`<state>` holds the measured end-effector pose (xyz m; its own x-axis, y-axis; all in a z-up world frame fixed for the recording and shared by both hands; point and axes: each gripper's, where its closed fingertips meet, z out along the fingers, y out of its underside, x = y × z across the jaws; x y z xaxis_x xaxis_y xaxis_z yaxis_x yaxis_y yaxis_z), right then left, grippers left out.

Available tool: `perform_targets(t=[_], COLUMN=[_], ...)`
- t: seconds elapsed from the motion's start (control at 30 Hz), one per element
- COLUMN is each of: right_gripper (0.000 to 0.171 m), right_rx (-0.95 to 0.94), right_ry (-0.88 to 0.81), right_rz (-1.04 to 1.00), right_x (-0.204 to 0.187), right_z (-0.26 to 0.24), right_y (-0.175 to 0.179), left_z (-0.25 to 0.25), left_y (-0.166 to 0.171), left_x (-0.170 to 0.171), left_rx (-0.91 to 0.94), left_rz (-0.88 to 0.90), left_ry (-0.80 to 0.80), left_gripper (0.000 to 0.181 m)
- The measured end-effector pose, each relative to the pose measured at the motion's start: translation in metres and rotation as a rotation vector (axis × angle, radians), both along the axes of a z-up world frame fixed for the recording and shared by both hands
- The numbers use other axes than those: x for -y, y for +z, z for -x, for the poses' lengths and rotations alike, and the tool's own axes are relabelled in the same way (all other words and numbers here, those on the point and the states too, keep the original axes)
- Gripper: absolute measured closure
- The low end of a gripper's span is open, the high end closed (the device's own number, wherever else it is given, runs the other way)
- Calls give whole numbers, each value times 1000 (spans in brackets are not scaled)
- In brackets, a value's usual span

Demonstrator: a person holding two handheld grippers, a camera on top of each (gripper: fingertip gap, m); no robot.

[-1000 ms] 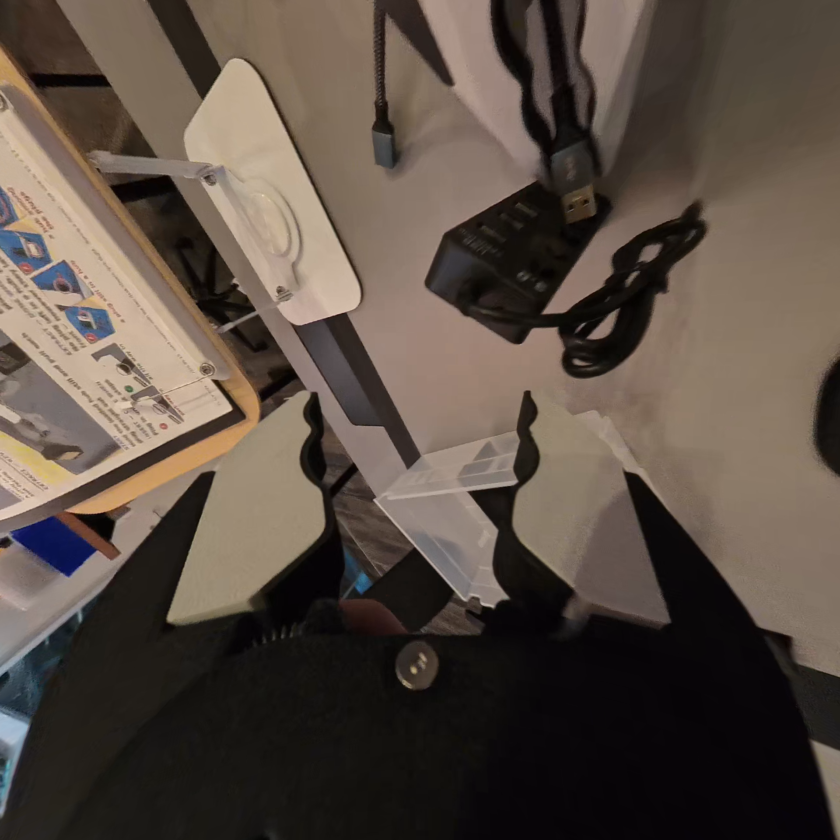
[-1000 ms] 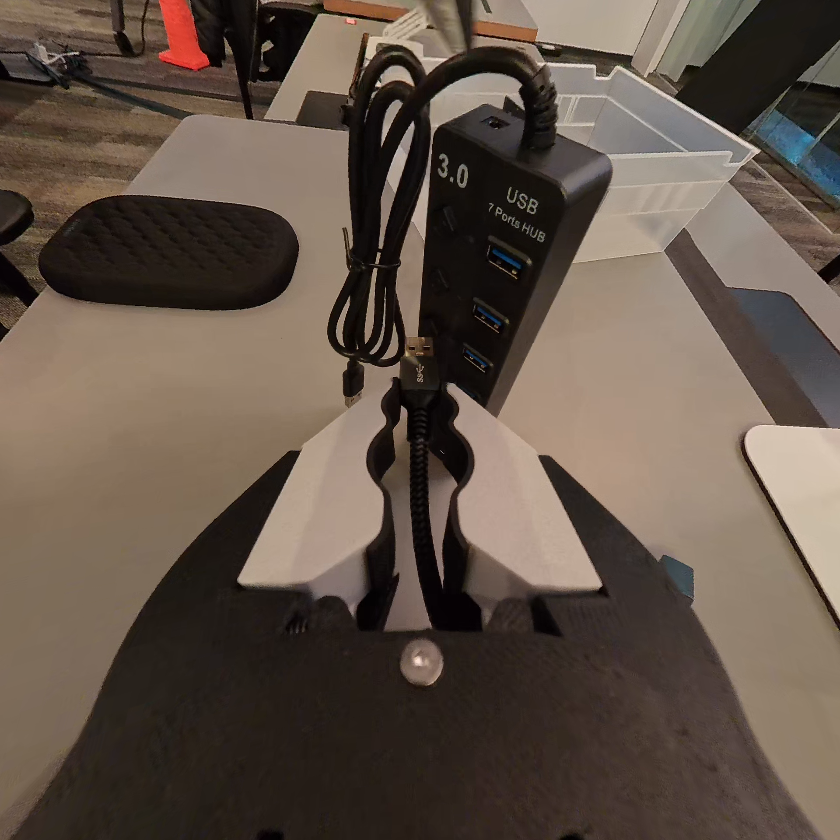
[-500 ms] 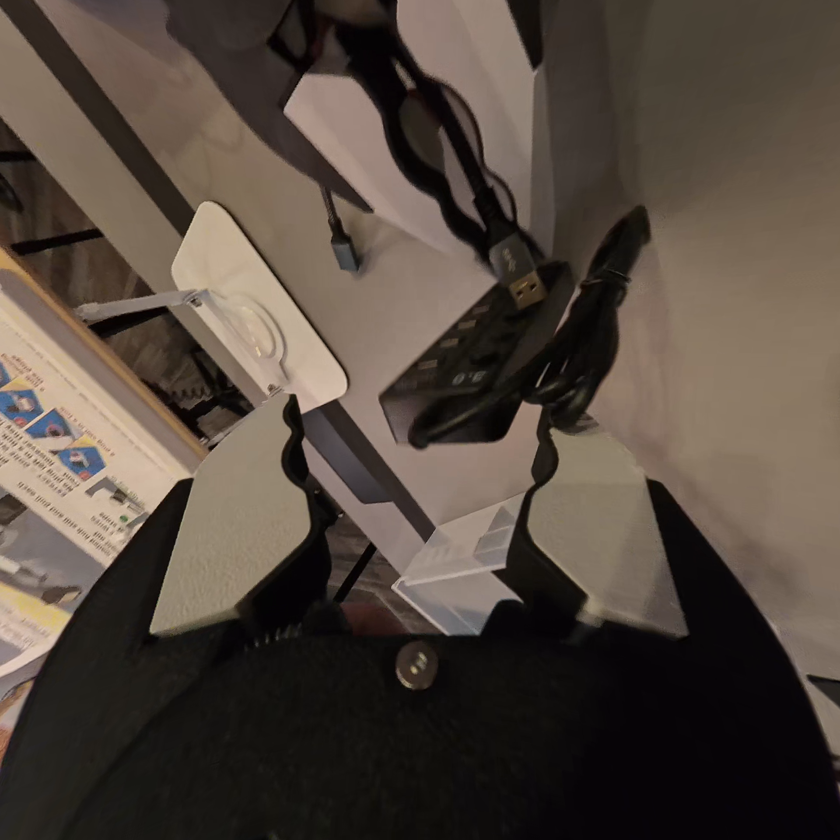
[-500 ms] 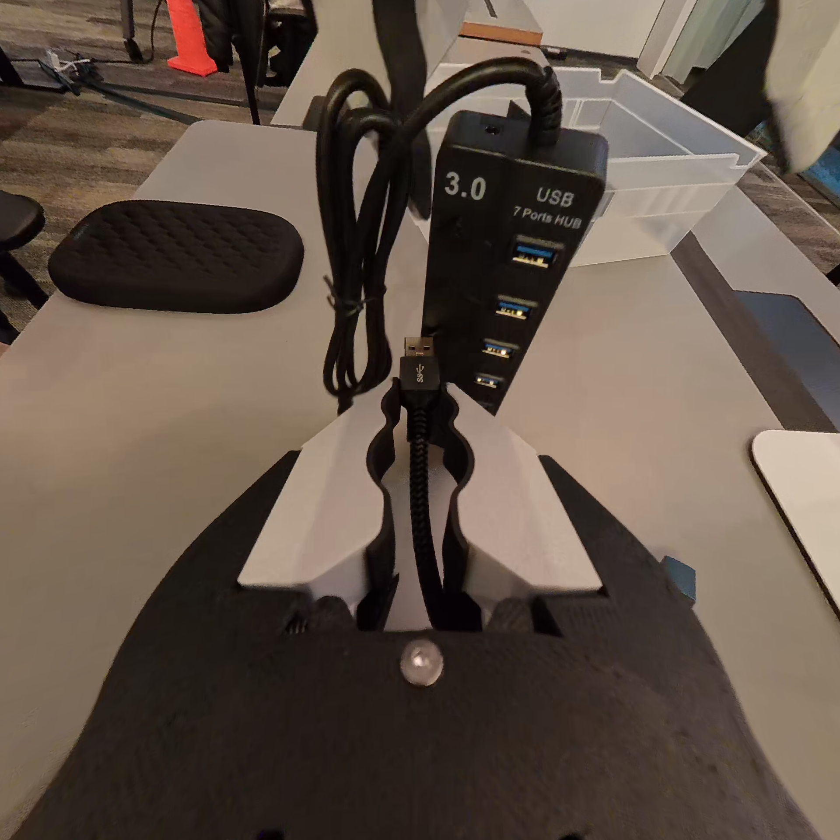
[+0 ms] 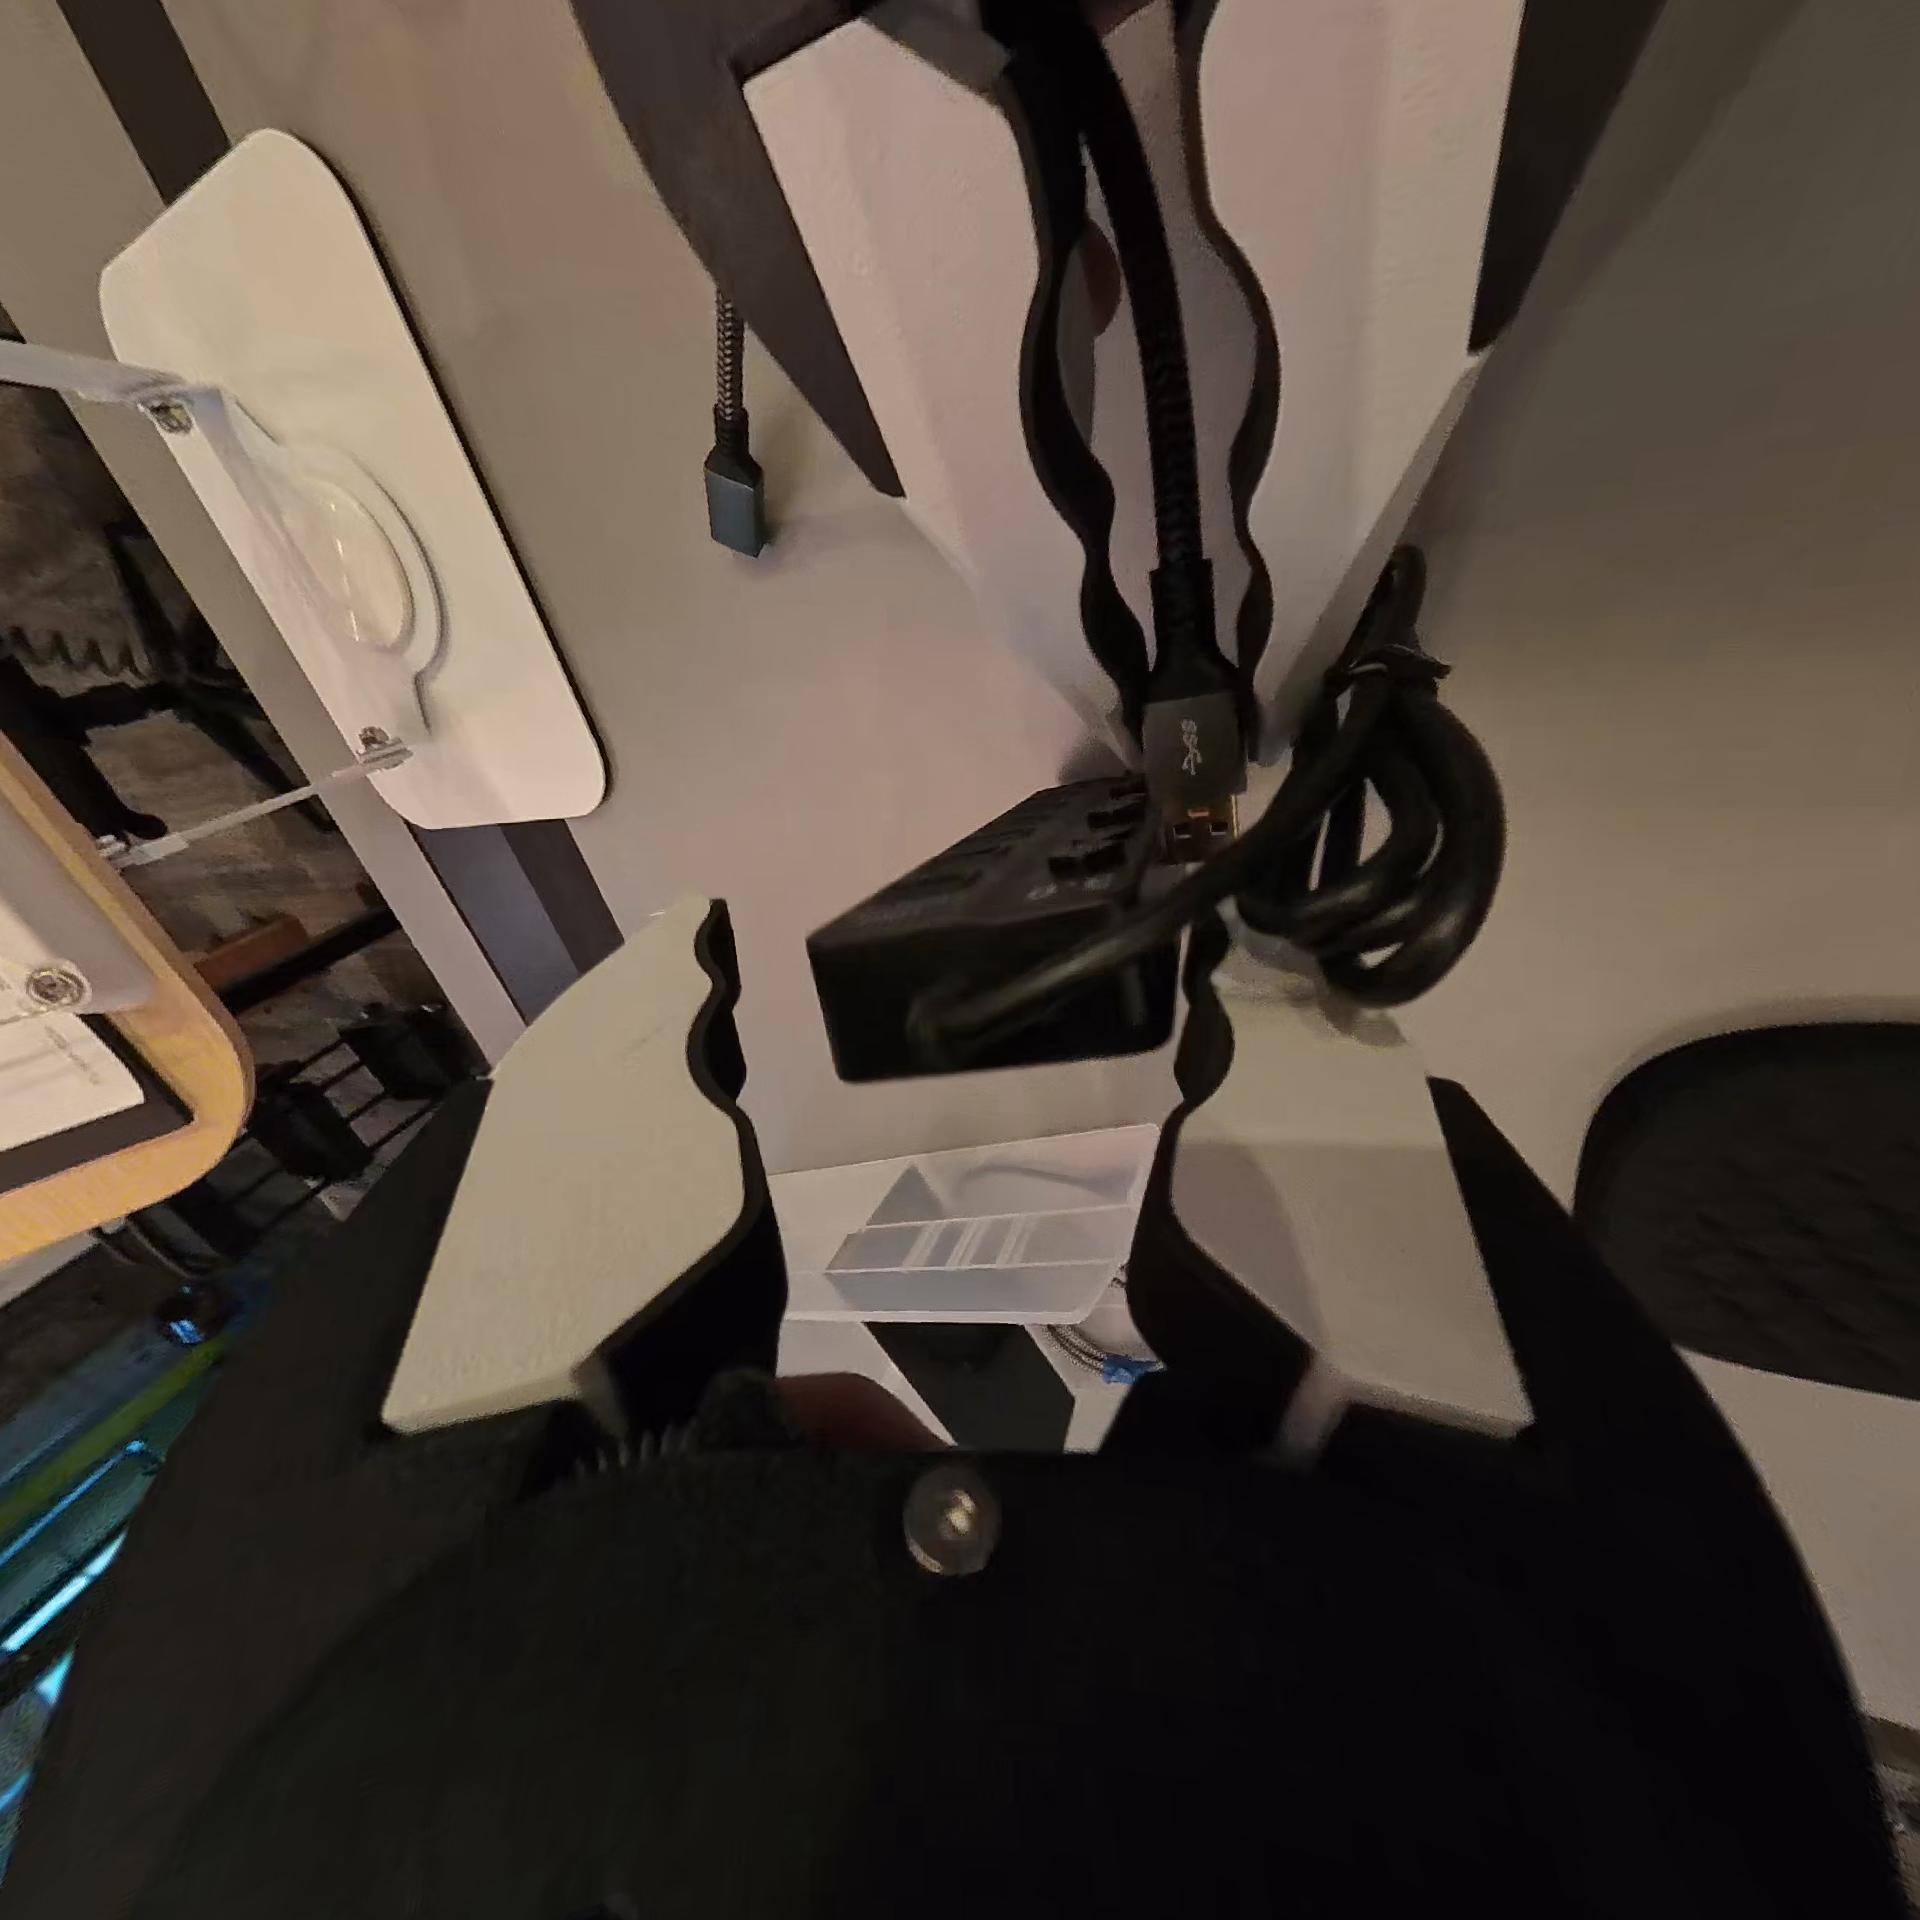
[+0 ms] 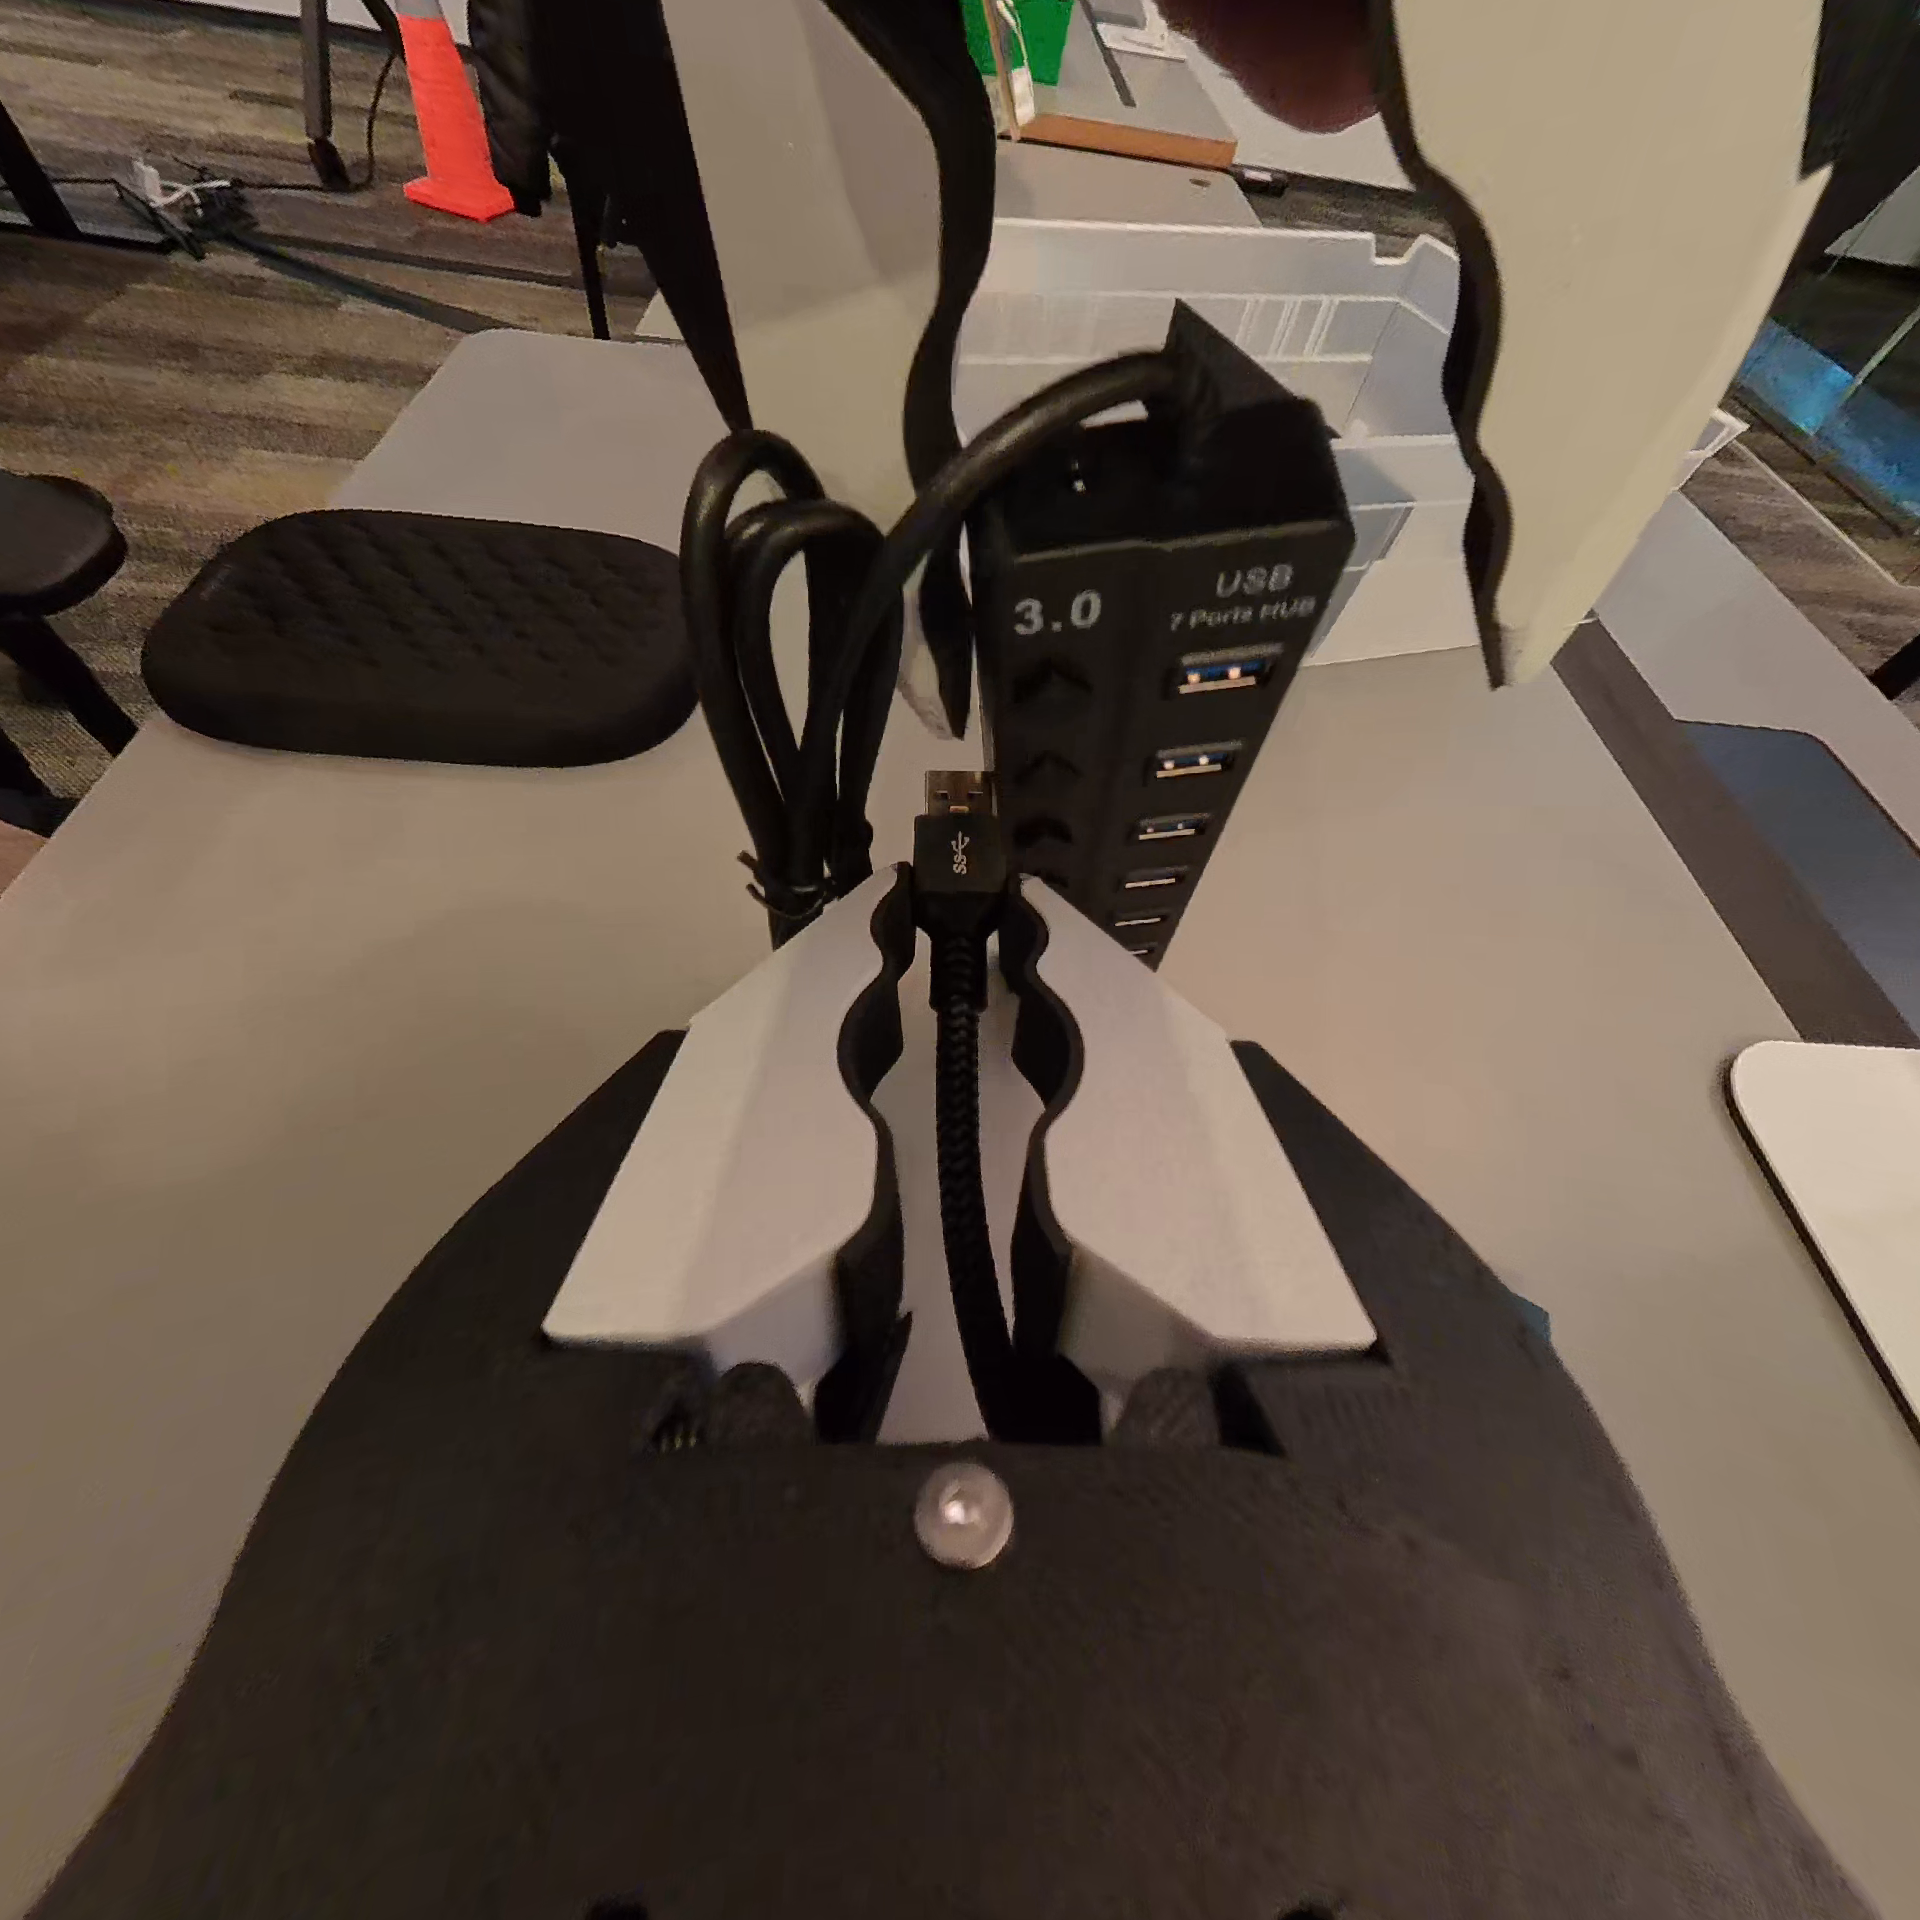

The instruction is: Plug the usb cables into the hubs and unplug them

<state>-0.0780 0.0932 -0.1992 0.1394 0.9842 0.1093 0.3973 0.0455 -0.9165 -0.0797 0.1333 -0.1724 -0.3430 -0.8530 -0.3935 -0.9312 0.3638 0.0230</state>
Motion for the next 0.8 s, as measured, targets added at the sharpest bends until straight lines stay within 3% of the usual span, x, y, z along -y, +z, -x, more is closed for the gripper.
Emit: perform_targets(t=[0.17, 0.4, 0.6, 0.8], right_gripper=[157, 158, 158, 158], right_rx=[9, 61, 68, 39], right_ry=[1, -9, -10, -7], right_rz=[-2, -18, -9, -7], right_x=[1, -3, -6, -5], right_z=[1, -1, -4, -1], right_y=[0, -14, -20, -16], left_z=[-7, -18, -20, -5], left_y=[-4, -15, -22, -29], left_x=[3, -1, -3, -22], left_rx=[44, 16, 15, -40], left_rz=[11, -37, -8, -6], left_ry=[26, -52, -64, -89], left_gripper=[118, 102, 100, 89])
